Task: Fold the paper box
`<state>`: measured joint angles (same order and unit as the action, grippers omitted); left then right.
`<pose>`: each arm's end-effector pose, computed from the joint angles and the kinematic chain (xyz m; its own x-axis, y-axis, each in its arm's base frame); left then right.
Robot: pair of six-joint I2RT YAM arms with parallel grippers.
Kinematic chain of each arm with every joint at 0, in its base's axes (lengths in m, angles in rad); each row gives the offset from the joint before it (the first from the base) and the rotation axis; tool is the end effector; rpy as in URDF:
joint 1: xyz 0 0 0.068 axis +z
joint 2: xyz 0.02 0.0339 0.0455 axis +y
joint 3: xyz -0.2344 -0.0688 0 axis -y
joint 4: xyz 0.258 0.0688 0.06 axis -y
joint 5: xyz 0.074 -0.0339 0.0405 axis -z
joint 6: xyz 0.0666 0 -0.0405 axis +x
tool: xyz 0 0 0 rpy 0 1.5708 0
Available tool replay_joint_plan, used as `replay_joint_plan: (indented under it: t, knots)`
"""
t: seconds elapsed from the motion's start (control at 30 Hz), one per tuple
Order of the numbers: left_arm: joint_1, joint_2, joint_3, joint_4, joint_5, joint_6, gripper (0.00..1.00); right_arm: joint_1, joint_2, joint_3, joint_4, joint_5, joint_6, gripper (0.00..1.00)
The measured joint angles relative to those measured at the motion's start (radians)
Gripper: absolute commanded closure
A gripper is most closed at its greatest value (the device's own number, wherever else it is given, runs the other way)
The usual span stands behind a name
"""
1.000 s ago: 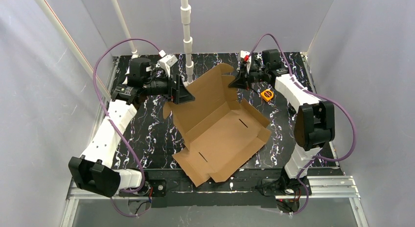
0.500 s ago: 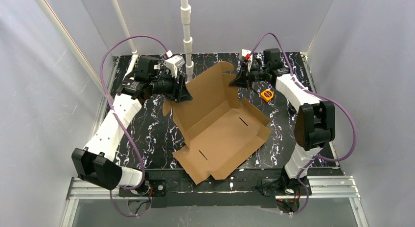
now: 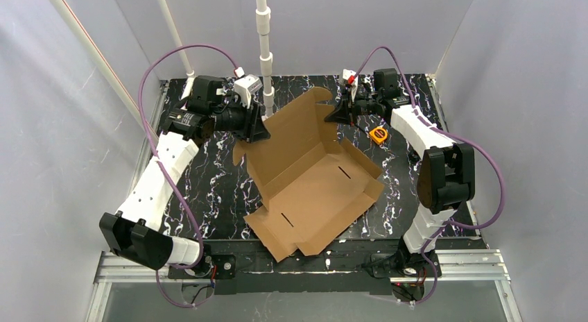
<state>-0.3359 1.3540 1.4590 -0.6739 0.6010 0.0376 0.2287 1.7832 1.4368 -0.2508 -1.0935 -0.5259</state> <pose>0.2977 -0.1438 0.3597 -0.4811 0.2008 -0.8533 0.7402 0.6145 -0.2727 0.3946 0.1526 0.2527 -0.0623 -0.2513 -0.9659 -0.9837 0.1789 0.0169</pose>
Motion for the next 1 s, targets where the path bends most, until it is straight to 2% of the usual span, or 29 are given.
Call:
replay_joint_plan:
  t: [0.33,0.6,0.7,0.77,0.9,0.93,1.0]
  knots:
    - [0.0,0.006,0.029,-0.024,0.025,0.003,0.65,0.0,0.0,0.0,0.0,0.0,0.0,0.99]
    - [0.0,0.013,0.029,-0.039,0.022,0.01,0.75,0.0,0.0,0.0,0.0,0.0,0.003,0.99]
    - [0.0,0.013,0.029,-0.043,0.014,0.017,0.87,0.0,0.0,0.0,0.0,0.001,0.004,0.99]
    - [0.0,0.014,0.029,-0.047,0.011,0.019,0.98,0.0,0.0,0.0,0.001,0.001,0.004,0.99]
    - [0.0,0.019,0.029,-0.055,0.007,0.031,1.0,0.0,0.0,0.0,0.008,0.003,0.007,0.99]
    - [0.0,0.021,0.031,-0.056,0.006,0.032,1.0,0.0,0.0,0.0,0.011,0.005,0.007,0.93]
    - [0.0,0.023,0.038,-0.061,-0.002,0.034,1.0,0.0,0.0,0.0,0.015,0.006,0.01,0.64]
